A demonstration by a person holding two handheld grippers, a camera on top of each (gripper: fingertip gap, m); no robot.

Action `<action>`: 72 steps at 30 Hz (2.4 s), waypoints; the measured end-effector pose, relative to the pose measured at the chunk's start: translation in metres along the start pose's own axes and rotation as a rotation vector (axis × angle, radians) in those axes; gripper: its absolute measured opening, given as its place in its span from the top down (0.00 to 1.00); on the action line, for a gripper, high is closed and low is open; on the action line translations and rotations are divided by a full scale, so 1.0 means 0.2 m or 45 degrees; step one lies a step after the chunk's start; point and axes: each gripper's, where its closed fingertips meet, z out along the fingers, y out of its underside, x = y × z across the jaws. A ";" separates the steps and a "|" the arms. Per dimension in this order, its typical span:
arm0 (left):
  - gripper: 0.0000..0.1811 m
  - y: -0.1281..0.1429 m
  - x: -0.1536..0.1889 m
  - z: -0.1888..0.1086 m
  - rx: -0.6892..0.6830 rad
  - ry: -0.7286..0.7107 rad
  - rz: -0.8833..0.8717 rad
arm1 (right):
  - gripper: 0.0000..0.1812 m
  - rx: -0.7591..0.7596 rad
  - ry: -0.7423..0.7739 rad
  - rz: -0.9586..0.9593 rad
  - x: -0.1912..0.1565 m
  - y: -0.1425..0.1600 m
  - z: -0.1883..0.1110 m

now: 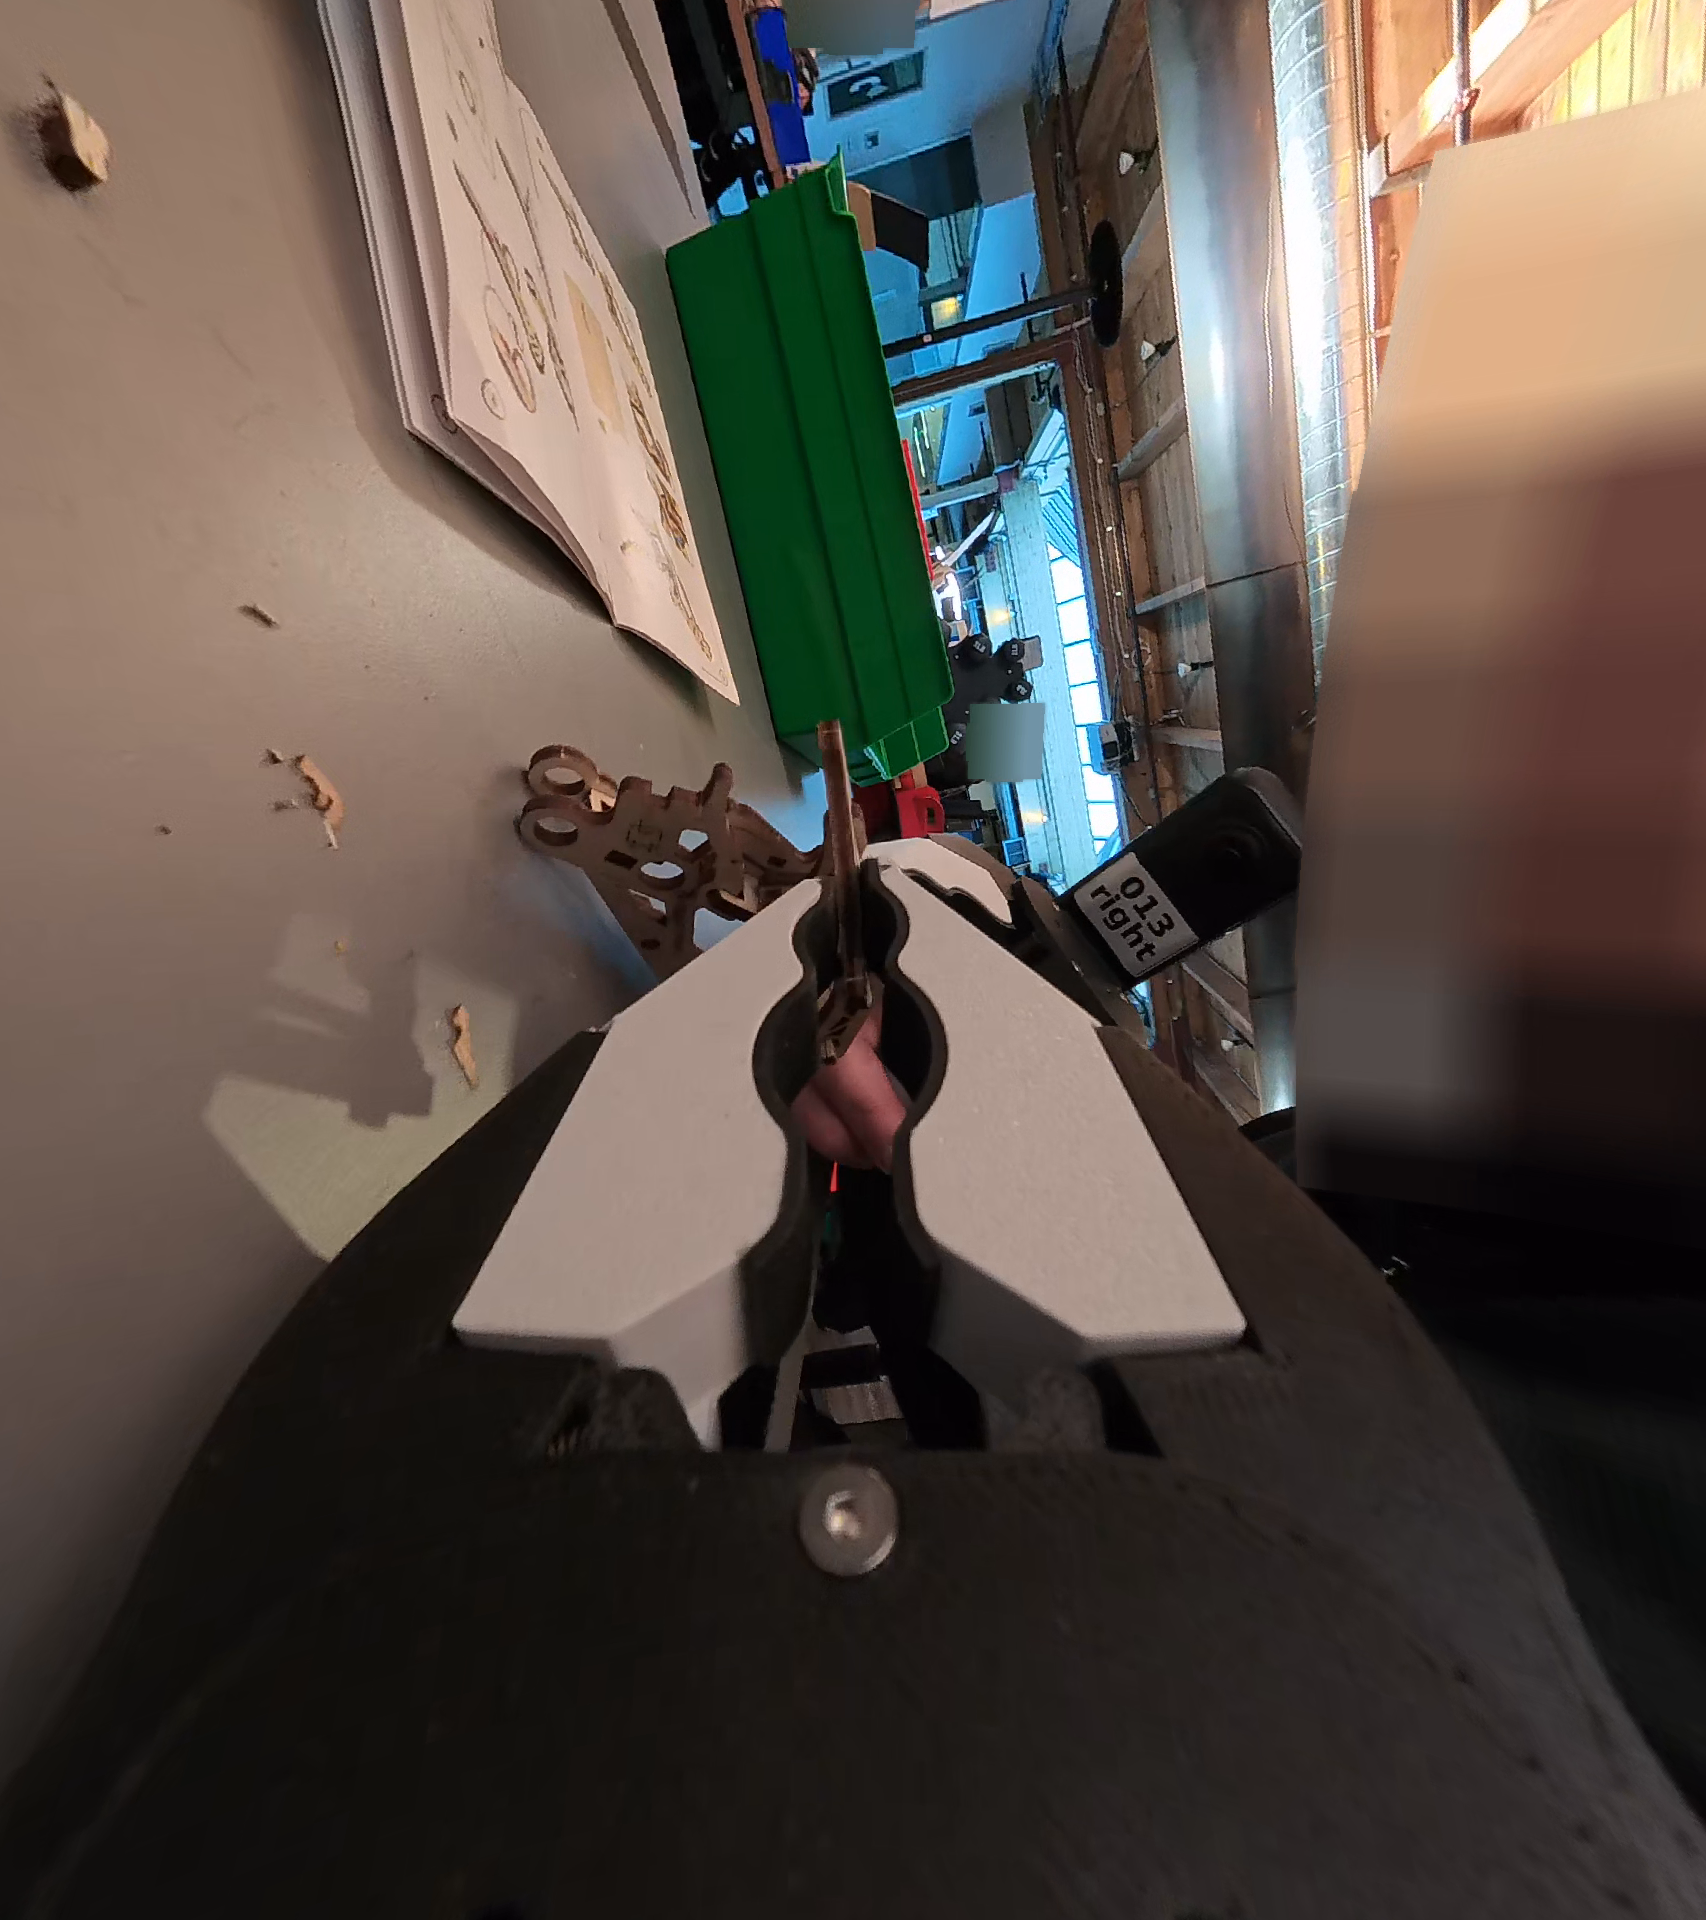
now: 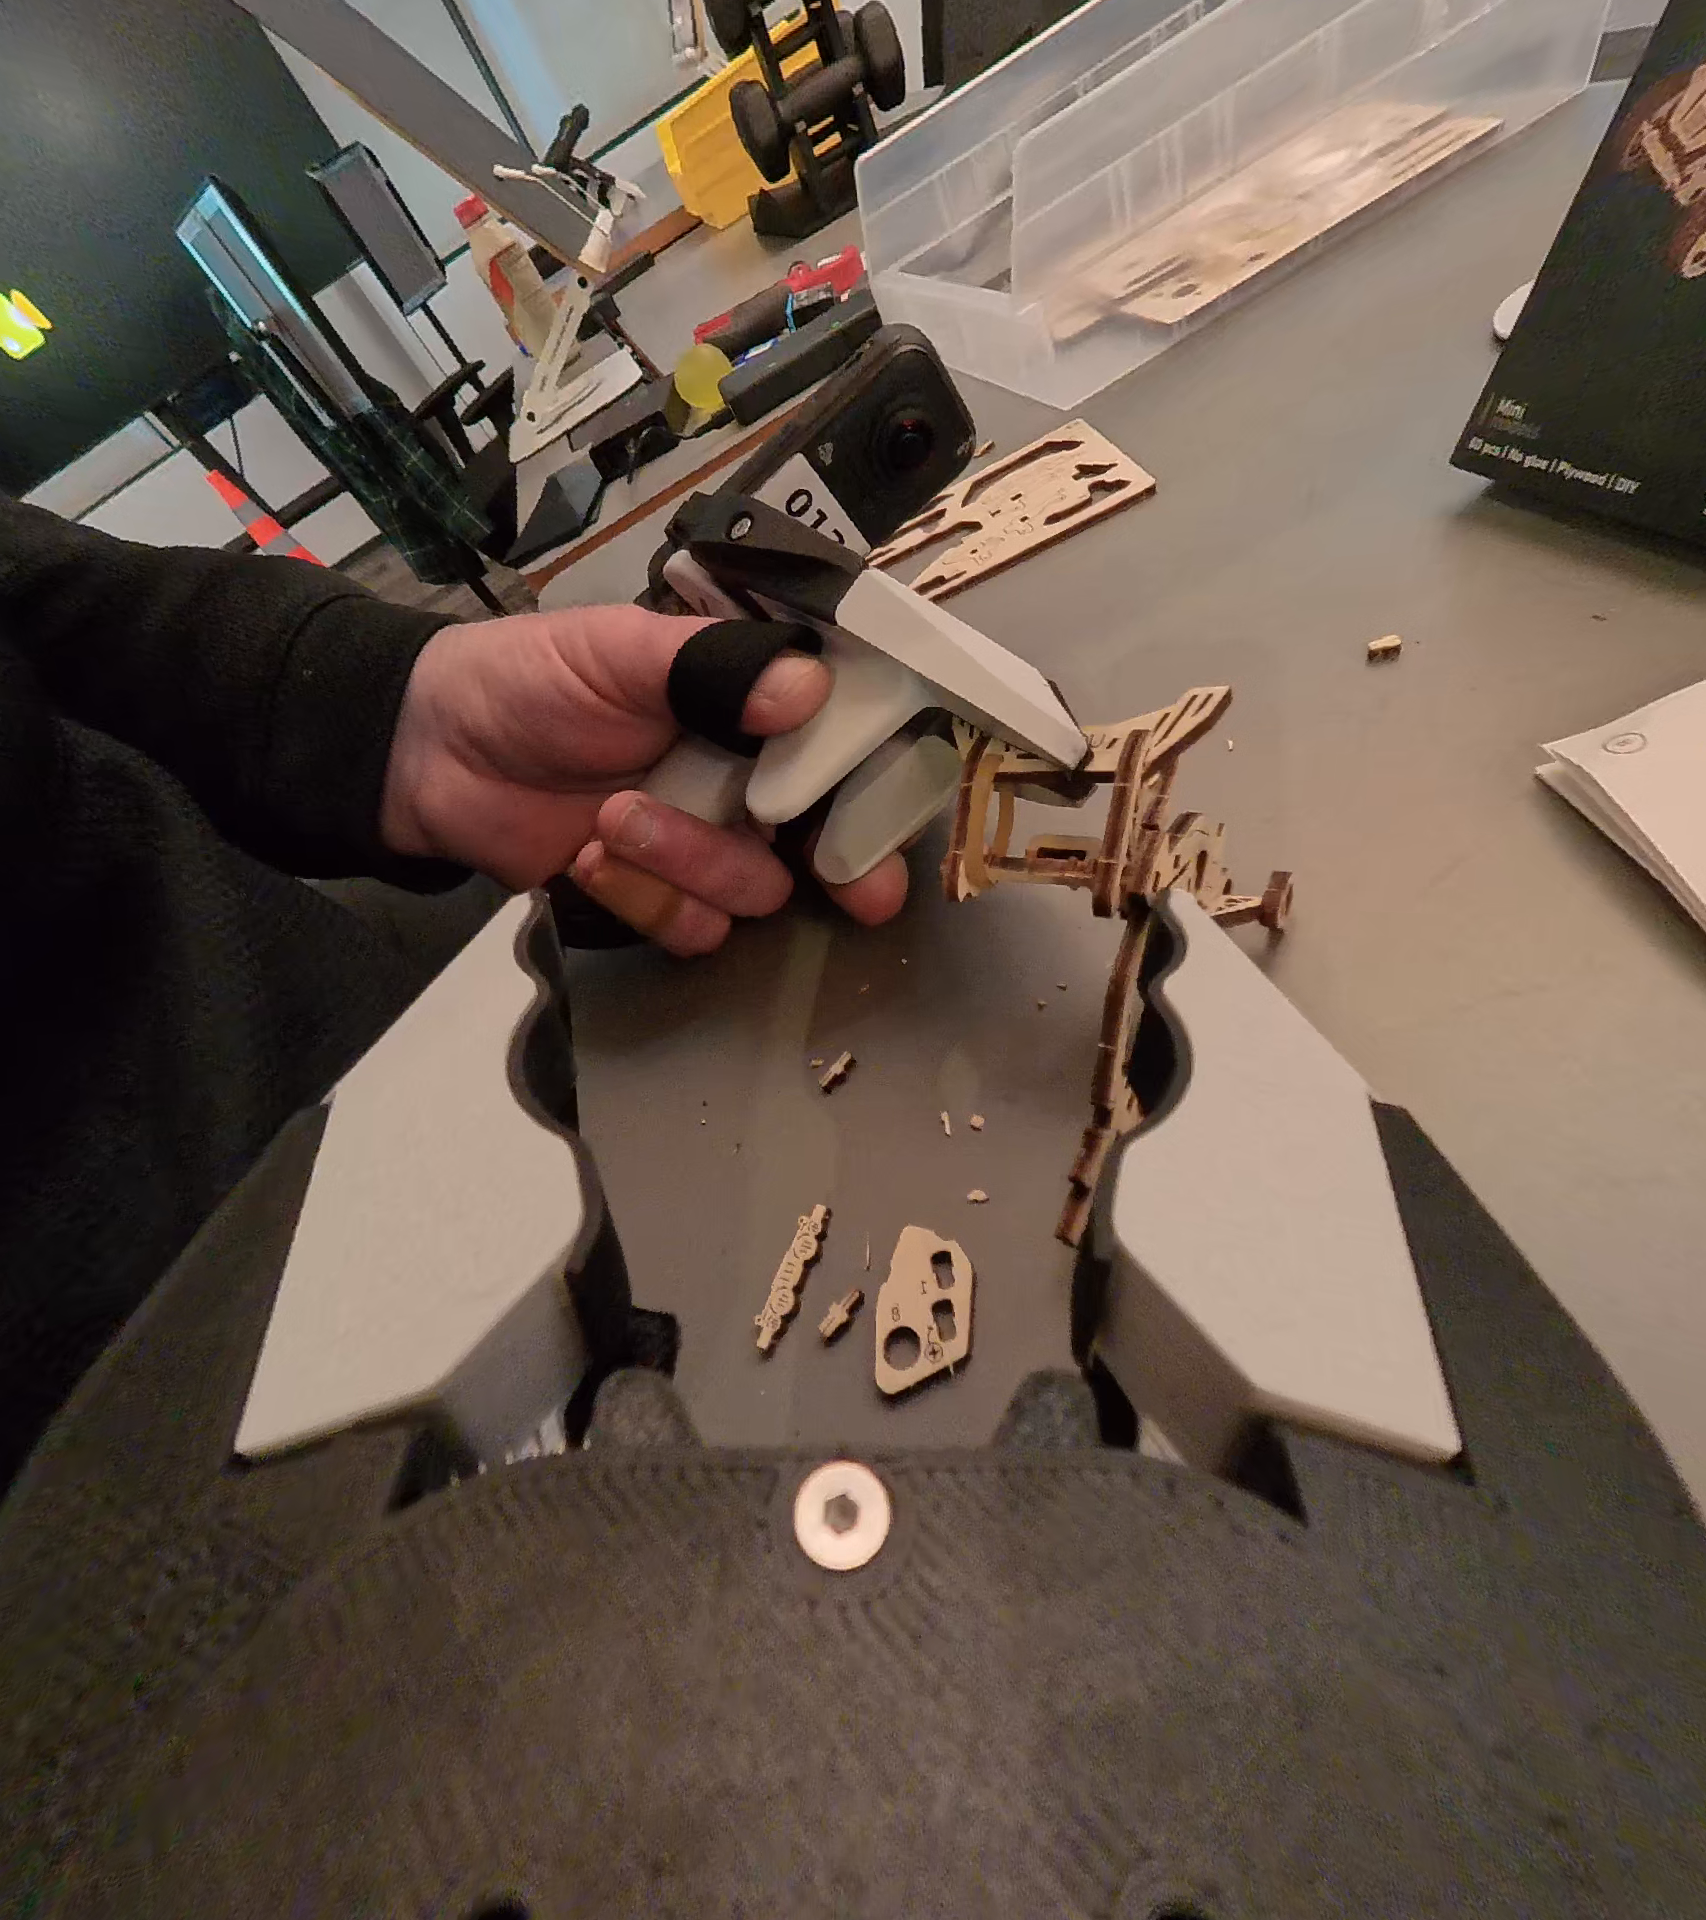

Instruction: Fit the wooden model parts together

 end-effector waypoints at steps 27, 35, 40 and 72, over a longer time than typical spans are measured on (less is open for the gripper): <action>0.99 0.05 0.08 -0.04 -0.072 -0.009 0.151 | 0.42 0.026 0.043 0.032 0.04 -0.01 -0.04; 0.99 0.05 0.15 -0.10 -0.016 0.014 0.160 | 0.46 0.019 0.192 -0.123 0.01 -0.07 -0.12; 0.99 0.07 0.23 -0.03 0.019 0.082 0.171 | 0.55 -0.113 0.293 -0.320 0.00 -0.07 -0.13; 0.97 0.12 0.41 0.04 0.066 0.324 0.023 | 0.80 -0.307 0.514 -0.526 0.03 -0.10 -0.11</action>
